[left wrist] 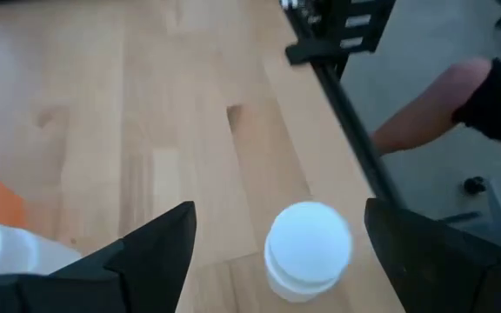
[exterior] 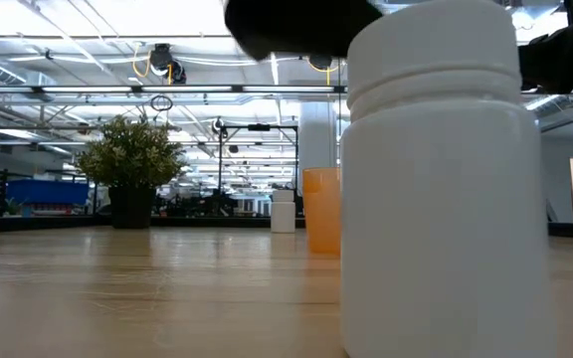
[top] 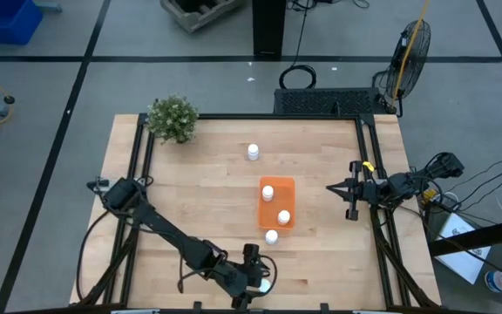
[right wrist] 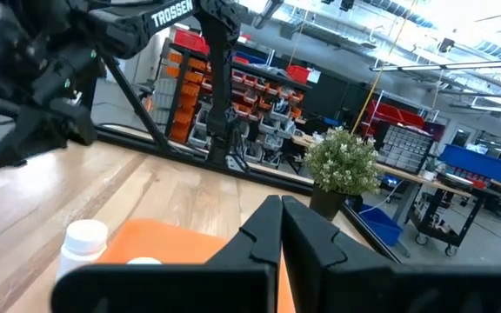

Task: Pick and place pill bottles into a basket
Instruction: Put the bottom white medicine bottle into the orange bin

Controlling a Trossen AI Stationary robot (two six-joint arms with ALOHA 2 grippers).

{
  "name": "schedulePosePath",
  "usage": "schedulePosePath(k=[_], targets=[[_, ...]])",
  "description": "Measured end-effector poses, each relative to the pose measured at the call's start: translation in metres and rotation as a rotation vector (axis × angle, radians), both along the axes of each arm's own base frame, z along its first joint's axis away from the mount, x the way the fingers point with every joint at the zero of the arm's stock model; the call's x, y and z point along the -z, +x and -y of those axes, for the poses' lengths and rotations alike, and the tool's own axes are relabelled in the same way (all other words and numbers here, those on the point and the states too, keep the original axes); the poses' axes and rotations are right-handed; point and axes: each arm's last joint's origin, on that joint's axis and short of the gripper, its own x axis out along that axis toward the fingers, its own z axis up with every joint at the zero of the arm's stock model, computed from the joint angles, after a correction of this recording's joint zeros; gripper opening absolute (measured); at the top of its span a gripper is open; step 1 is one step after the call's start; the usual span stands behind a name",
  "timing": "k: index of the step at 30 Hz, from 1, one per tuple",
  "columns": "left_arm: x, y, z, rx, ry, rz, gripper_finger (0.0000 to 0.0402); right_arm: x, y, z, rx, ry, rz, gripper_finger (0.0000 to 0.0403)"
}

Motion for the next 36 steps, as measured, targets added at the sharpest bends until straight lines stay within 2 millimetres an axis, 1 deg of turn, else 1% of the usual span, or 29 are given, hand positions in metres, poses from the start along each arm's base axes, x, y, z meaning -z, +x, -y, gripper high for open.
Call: schedulePosePath(k=[6, 10, 16, 18, 21, 30, 31, 36], targets=[[0.018, 0.009, 0.0, 0.021, -0.052, -0.014, 0.034, 0.0, 0.0, 0.0, 0.0, -0.001, -0.001, 0.0004], [0.031, 0.011, -0.002, 0.03, -0.043, -0.055, 0.034, 0.0, 0.0, 0.0, 0.0, 0.0, -0.001, 0.0004], [0.028, 0.011, -0.002, 0.039, -0.054, -0.045, 0.0333, 0.0, 0.0, 0.0, 0.0, -0.001, -0.001, 0.0004], [0.028, 0.011, -0.001, 0.041, -0.055, -0.044, 0.0319, 0.0, 0.0, 0.0, 0.0, -0.001, -0.002, 0.0004], [0.029, 0.01, -0.002, 0.034, -0.056, -0.06, 0.0287, 0.0, 0.0, 0.0, 0.0, -0.001, -0.001, 0.0004], [0.03, 0.01, -0.001, 0.06, -0.068, -0.079, 0.017, 0.0, 0.0, 0.0, 0.0, -0.001, -0.002, 0.0004], [0.03, 0.01, -0.001, 0.062, -0.063, -0.079, 0.0163, 0.0, 0.0, 0.0, 0.0, -0.001, -0.002, 0.0004], [0.03, 0.01, -0.002, 0.062, -0.054, -0.074, 0.0162, 0.0, 0.0, 0.0, 0.0, -0.001, -0.002, 0.0004]])
